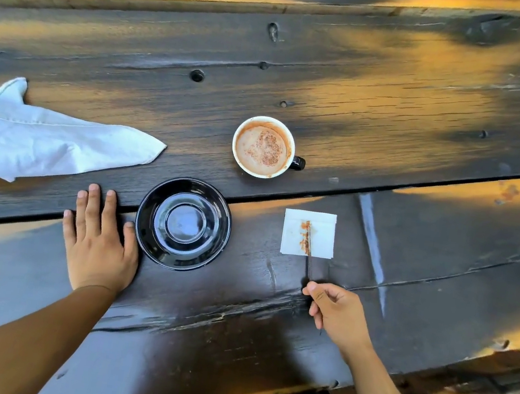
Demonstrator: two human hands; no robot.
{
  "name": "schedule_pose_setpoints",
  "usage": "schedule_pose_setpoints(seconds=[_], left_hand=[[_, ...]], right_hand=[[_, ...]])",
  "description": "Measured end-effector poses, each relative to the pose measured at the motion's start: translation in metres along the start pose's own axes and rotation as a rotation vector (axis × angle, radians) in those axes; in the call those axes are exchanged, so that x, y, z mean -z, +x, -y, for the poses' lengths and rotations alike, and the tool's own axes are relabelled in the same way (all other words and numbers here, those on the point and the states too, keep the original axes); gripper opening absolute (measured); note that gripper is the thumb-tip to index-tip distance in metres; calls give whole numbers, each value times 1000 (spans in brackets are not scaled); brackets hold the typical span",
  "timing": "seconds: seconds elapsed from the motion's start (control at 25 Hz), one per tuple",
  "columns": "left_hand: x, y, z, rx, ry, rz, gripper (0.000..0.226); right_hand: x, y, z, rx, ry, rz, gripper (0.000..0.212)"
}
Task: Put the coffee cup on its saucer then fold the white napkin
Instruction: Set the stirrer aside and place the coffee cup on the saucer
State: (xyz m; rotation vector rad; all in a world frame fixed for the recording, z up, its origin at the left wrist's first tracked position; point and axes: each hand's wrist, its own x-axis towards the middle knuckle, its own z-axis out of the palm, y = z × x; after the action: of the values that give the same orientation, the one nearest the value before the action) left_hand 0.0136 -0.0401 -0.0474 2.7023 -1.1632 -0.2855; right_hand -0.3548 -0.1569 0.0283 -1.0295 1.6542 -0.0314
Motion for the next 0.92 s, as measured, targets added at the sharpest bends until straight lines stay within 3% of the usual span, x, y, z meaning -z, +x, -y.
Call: schedule_pose_setpoints(seconds=[0.44,0.6,0.76,0.92], left_hand=[[0,0,1,-3,1,2,64],[0,0,3,-20,13,9,63],[0,0,3,-21,18,12,63],[0,0,3,-22,20,18,63]], right_hand=[[5,2,12,13,-255,-113,42],[0,27,46,149,-113,-225,32],[-11,63,116,332,83,-84,21],[-7,96,164,373,-23,26,24]])
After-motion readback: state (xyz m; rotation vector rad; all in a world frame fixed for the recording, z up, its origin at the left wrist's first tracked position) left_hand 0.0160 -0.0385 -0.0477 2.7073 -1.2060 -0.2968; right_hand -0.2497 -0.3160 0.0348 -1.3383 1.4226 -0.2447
